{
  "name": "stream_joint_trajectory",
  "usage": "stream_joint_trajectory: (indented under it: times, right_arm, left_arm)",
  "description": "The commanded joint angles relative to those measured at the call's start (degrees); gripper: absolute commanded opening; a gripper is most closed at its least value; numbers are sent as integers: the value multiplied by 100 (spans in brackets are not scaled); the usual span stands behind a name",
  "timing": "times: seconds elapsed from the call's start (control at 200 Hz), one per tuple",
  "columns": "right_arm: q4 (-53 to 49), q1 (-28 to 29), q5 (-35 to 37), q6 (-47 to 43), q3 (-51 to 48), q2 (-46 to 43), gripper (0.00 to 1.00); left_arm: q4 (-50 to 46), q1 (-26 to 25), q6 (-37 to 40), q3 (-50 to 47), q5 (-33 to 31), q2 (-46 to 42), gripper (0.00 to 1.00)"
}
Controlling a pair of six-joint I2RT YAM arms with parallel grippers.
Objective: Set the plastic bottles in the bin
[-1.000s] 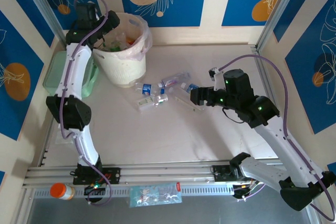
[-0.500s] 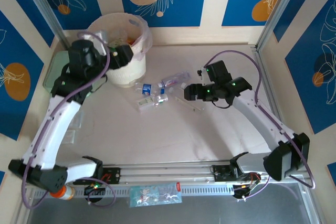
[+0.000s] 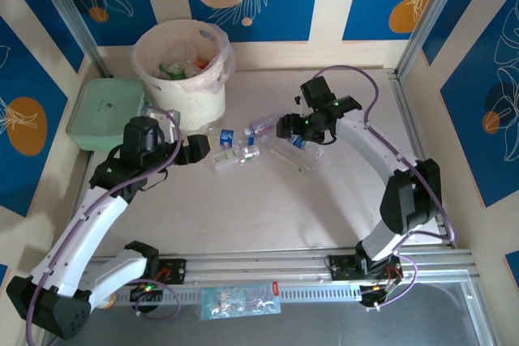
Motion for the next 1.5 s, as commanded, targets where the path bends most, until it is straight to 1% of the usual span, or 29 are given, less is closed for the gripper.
stream_joint_trajectory:
  times: [0.0, 0.125, 0.285, 0.43, 0.59, 0.875, 1.02, 1.205, 1.345, 1.496]
  right_arm:
    - [-291, -134, 502, -440, 291, 382, 79]
    - [-462, -361, 482, -783, 474, 872, 81]
    - [-620, -549, 590, -1040, 806, 1429, 86]
    - [-823, -595, 574, -1193, 1222, 1897, 92]
    - [-1015, -561, 808, -1462, 1534, 2273, 93]
    - [-994, -463, 586, -1504, 1506, 2605, 92]
    - [-911, -489, 434, -1430, 1420, 2659, 88]
    - [-777, -515, 327, -1324, 1250, 2576, 79]
    - [-723, -523, 397, -1280, 1136, 2554, 70]
    - [-650, -607, 499, -1117, 951, 2448, 66]
  left_arm:
    - [239, -76, 378, -212, 453, -266, 88]
    - [331, -174, 602, -346, 583, -314, 88]
    - [417, -305, 753, -572, 371, -378, 88]
    - [472, -344, 812, -700, 349, -439, 89]
    - [516, -388, 865, -756, 347, -498, 89]
    - [582, -414, 884, -773, 362, -477, 89]
    - [615, -419, 885, -774, 374, -459, 89]
    - [619, -419, 903, -770, 366, -441, 89]
    - [654, -419, 880, -791, 436, -434, 89]
    - [679, -419, 885, -809, 426, -424, 89]
